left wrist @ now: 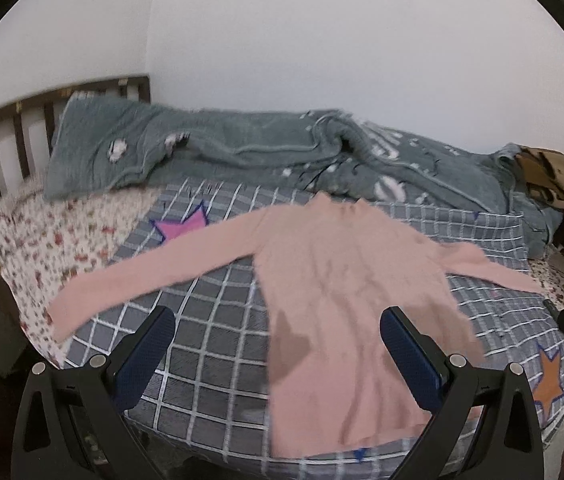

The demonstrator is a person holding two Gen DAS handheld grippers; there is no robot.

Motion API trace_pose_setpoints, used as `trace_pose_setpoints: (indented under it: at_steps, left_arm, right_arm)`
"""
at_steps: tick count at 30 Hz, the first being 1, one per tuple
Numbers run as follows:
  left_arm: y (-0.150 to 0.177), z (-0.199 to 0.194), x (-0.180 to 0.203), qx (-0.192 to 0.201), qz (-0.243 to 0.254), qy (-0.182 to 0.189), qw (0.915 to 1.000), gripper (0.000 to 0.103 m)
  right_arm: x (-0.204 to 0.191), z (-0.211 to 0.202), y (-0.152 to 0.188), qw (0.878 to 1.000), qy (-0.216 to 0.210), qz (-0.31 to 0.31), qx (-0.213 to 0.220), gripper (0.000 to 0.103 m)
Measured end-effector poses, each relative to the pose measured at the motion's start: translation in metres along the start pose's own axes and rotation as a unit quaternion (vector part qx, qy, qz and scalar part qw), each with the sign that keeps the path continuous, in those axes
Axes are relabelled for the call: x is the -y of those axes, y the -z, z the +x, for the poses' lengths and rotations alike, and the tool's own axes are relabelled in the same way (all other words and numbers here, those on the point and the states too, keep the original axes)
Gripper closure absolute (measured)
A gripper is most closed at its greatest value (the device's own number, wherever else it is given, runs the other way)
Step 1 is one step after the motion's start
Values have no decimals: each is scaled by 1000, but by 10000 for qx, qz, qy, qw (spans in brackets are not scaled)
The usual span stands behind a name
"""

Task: Fold small clothes
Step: 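Grasp the sweater sleeve nearest the left gripper with the left gripper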

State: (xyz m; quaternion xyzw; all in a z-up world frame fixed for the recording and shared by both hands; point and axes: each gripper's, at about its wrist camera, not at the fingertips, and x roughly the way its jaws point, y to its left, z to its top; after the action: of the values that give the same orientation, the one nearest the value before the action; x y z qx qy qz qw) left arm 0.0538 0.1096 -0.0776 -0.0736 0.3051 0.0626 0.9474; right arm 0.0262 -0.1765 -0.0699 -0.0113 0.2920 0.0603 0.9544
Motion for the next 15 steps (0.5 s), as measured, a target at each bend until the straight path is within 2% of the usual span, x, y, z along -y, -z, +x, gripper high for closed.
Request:
trace_pose_setpoints:
  at_steps: [4, 9, 11, 13, 15]
  left_arm:
    - [19, 44, -51, -360, -518, -17, 9980, 1]
    - [39, 85, -119, -524, -1008, -344, 9929, 4]
    - [44, 96, -146, -617, -1353, -262, 9885, 5]
    - [50, 103, -173, -574, -1795, -156, 9820, 11]
    - [55, 111, -199, -521, -2159, -64, 9750, 11]
  right_arm:
    - [-16, 46, 9, 9994, -248, -171, -173, 4]
    - [-40, 99, 17, 9981, -369, -417, -271, 9]
    - [-46, 114, 17, 9974, -493, -453, -267, 11]
    - [-52, 133, 14, 9963, -655, -455, -307, 13]
    - [-57, 147, 9, 9953, -816, -423, -310, 17]
